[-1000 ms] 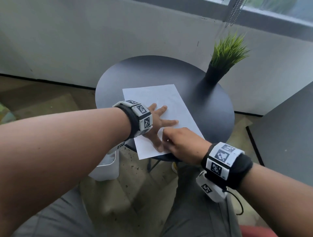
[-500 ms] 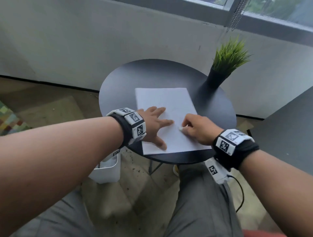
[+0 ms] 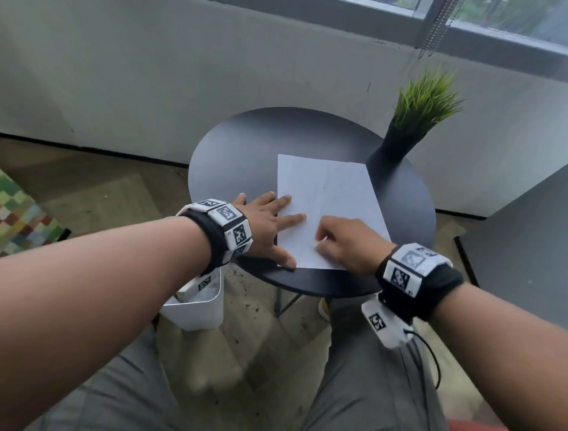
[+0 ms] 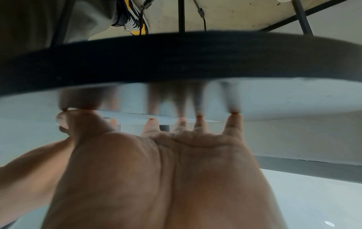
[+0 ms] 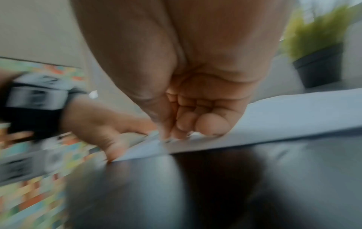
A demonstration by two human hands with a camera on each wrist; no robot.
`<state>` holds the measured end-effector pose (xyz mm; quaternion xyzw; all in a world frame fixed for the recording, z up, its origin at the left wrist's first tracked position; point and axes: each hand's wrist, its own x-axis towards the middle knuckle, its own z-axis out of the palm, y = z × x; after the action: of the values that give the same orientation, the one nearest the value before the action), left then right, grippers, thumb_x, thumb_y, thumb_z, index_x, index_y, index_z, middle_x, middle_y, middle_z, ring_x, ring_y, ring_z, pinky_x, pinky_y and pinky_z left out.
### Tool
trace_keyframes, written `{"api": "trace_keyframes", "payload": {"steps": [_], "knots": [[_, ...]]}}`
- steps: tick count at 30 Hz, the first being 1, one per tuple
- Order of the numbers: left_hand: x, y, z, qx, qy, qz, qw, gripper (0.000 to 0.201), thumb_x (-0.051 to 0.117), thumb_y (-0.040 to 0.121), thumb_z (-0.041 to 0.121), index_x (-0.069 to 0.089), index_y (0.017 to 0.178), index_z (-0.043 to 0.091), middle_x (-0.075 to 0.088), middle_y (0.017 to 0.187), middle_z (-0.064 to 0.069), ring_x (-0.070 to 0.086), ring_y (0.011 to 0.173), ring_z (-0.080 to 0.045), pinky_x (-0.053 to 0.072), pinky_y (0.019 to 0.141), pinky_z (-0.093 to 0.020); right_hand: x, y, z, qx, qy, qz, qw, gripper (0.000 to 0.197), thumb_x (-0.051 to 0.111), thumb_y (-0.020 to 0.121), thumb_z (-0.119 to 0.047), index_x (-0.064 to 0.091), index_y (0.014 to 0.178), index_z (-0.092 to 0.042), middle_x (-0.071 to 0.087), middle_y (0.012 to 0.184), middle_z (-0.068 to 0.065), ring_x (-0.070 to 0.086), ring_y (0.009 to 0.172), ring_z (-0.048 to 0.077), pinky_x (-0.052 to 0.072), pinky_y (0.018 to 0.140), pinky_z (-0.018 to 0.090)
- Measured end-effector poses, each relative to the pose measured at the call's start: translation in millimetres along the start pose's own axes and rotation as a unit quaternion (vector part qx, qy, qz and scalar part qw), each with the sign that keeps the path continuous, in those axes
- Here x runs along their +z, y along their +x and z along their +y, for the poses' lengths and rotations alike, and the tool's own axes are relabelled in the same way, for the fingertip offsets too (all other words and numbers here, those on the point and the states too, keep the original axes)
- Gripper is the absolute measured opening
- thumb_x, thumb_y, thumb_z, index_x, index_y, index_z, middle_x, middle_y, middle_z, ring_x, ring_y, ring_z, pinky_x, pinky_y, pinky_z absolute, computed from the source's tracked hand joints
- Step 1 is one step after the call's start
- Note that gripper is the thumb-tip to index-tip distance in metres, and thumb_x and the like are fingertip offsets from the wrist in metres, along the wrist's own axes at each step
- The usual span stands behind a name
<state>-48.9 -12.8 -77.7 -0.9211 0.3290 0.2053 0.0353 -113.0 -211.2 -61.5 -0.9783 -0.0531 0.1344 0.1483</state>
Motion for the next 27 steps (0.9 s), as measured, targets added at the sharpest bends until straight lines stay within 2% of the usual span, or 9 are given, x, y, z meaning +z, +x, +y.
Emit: {"api": "trace_keyframes", "payload": {"steps": [3, 7, 12, 15, 18, 20, 24, 26, 27], "knots": [[-0.8, -0.5, -0.1, -0.001, -0.002, 0.002, 1.000, 0.103, 0.047, 0.070, 0.091, -0.001, 0.152, 0.053, -0.014, 0.166, 0.007, -0.011, 0.152, -0.020, 0.008, 0.117, -0.063, -4.7, 6.7, 13.0, 0.067, 0.014, 0.052, 0.996, 0.015, 0.056, 0.092, -0.033, 0.057, 0.097, -0.019, 0.065, 0.102, 0.006, 0.056, 0.096, 0.028, 0.043, 0.080, 0.032], [1.1, -1.3, -0.8, -0.001, -0.005, 0.009, 1.000, 0.103, 0.049, 0.070, 0.090, 0.001, 0.152, 0.053, -0.014, 0.166, 0.008, -0.011, 0.152, -0.019, 0.006, 0.117, -0.062, 10.7, -7.6, -2.5, -0.030, -0.007, -0.008, 0.999, 0.014, 0.056, 0.093, -0.033, 0.056, 0.100, -0.021, 0.064, 0.099, 0.002, 0.054, 0.091, 0.022, 0.037, 0.074, 0.029], [2.3, -12.3, -2.1, 0.000, -0.010, 0.012, 1.000, 0.099, 0.052, 0.071, 0.088, 0.007, 0.152, 0.053, -0.010, 0.166, 0.011, -0.008, 0.152, -0.018, 0.007, 0.118, -0.061, -24.0, -10.4, 66.2, 0.143, 0.020, 0.051, 0.988, 0.013, 0.061, 0.090, -0.034, 0.059, 0.094, -0.022, 0.065, 0.098, -0.001, 0.059, 0.094, 0.024, 0.038, 0.075, 0.029], [8.3, -28.3, -6.8, 0.000, -0.032, 0.018, 0.999, 0.088, 0.052, 0.079, 0.080, 0.012, 0.152, 0.053, -0.007, 0.166, 0.010, -0.008, 0.153, -0.017, 0.005, 0.119, -0.060, -36.0, -21.8, 92.8, 0.179, 0.031, 0.057, 0.982, 0.015, 0.063, 0.090, -0.033, 0.064, 0.102, -0.024, 0.066, 0.104, -0.001, 0.058, 0.098, 0.022, 0.040, 0.081, 0.029], [18.3, -48.7, -10.4, -0.017, -0.071, 0.041, 0.996, 0.072, 0.050, 0.085, 0.074, 0.028, 0.149, 0.050, 0.006, 0.166, 0.007, 0.003, 0.153, -0.017, 0.010, 0.121, -0.054, -38.8, -31.2, 93.0, 0.195, -0.009, 0.083, 0.977, 0.030, 0.057, 0.092, -0.034, 0.061, 0.121, -0.031, 0.054, 0.121, 0.006, 0.054, 0.113, 0.027, 0.041, 0.098, 0.035], [23.0, -64.9, -10.1, -0.028, -0.128, 0.091, 0.987, 0.055, 0.054, 0.086, 0.071, 0.052, 0.135, 0.047, 0.024, 0.160, 0.006, 0.022, 0.147, -0.018, 0.021, 0.119, -0.046, -31.1, -39.2, 75.8, 0.163, 0.000, 0.086, 0.983, 0.032, 0.057, 0.090, -0.041, 0.061, 0.121, -0.032, 0.052, 0.116, 0.005, 0.055, 0.111, 0.026, 0.042, 0.098, 0.036], [31.1, -82.3, -13.6, -0.180, -0.265, 0.237, 0.917, 0.035, 0.067, 0.087, 0.053, 0.064, 0.113, 0.030, 0.041, 0.131, -0.002, 0.046, 0.119, -0.024, 0.041, 0.104, -0.041, 6.8, -58.5, 31.0, 0.090, -0.022, 0.011, 0.996, 0.043, 0.055, 0.086, -0.055, 0.053, 0.125, -0.036, 0.045, 0.117, 0.002, 0.050, 0.114, 0.022, 0.043, 0.097, 0.036], [32.0, -84.7, -14.8, -0.291, -0.413, 0.227, 0.833, 0.040, 0.071, 0.084, 0.049, 0.056, 0.111, 0.024, 0.047, 0.119, -0.008, 0.058, 0.097, -0.027, 0.053, 0.087, -0.039, 16.8, -64.1, 20.6, 0.096, -0.030, 0.006, 0.995, 0.051, 0.052, 0.086, -0.053, 0.045, 0.135, -0.037, 0.042, 0.122, 0.003, 0.046, 0.121, 0.026, 0.041, 0.101, 0.039], [30.6, -85.7, -12.6, -0.318, -0.517, 0.222, 0.763, 0.043, 0.074, 0.084, 0.045, 0.054, 0.110, 0.018, 0.053, 0.110, -0.009, 0.063, 0.086, -0.026, 0.058, 0.073, -0.038, 17.9, -65.5, 18.4, 0.099, -0.029, 0.005, 0.995, 0.051, 0.051, 0.088, -0.052, 0.043, 0.137, -0.038, 0.041, 0.122, 0.003, 0.045, 0.122, 0.027, 0.041, 0.102, 0.039]]}}
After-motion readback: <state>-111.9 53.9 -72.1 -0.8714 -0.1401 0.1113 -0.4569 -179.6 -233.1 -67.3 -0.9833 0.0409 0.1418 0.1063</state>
